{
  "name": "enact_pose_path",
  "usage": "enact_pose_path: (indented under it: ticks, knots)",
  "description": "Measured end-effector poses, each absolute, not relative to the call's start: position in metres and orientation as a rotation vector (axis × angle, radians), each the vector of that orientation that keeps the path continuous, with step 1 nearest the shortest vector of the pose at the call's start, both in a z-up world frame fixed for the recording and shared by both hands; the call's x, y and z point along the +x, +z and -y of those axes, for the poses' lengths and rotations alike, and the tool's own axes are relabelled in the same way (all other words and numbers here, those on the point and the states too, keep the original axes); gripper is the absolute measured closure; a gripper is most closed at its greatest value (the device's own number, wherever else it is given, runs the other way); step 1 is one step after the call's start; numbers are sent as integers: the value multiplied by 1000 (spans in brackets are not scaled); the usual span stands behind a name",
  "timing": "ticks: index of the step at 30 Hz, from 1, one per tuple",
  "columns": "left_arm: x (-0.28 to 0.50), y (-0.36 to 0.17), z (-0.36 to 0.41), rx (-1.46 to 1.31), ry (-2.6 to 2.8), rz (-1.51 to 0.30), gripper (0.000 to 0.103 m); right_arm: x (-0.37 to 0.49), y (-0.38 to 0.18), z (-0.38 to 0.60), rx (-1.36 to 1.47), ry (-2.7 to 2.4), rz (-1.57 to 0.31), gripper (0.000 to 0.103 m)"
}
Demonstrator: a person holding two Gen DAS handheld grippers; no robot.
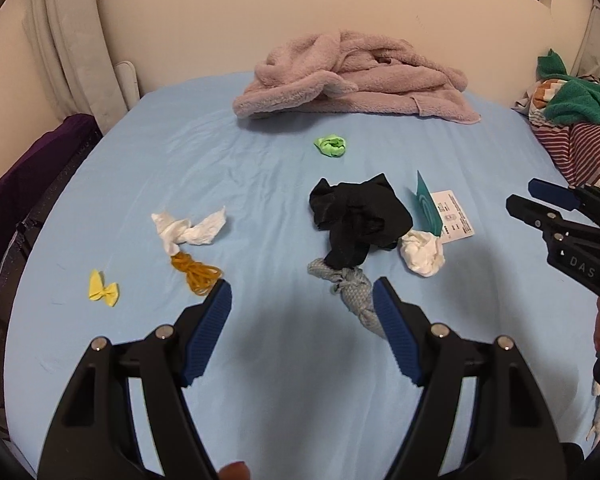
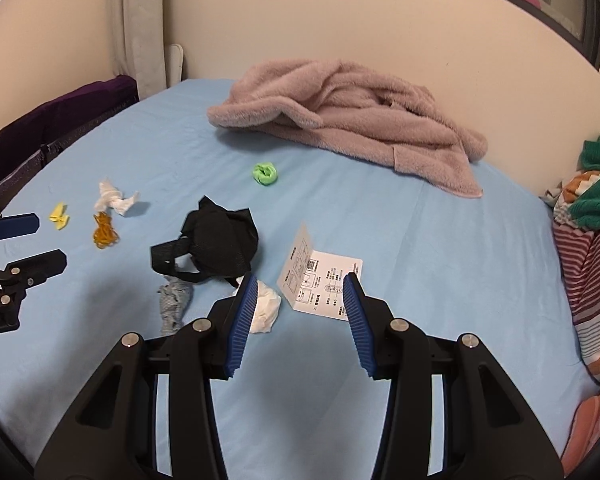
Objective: Collect trash
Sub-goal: 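Move both open tools back over the bed toward the black cloth, then grasp the black cloth with left tool while right tool grasps white paper card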
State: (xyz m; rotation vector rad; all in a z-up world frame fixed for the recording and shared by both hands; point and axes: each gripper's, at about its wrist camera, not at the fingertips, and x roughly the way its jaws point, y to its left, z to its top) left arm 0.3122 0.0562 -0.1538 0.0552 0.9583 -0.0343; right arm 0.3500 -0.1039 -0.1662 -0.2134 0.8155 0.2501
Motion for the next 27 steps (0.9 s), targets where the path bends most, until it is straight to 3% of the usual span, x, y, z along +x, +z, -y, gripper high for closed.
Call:
enact_pose_path:
  ticks: [20,21,25,26,27]
  knots:
    - [391,-245,-41,49,-103,-1024,32,409,-253,85,-180,269,-928,60]
    - [393,-248,-41,47,-102,-1025,35,411,-254,84,-183,266,-928,60]
    - [403,-259,-41,18,-126,-1046,76,418,-260,82,-207,260,-943,63]
    - [405,-261,-40,15,-133,-1050,81,420,-262,81,-215,264,-953,69]
    - [406,-261,-39,17,-137,-1052,88,421,-264,80,-223,263,-962,87]
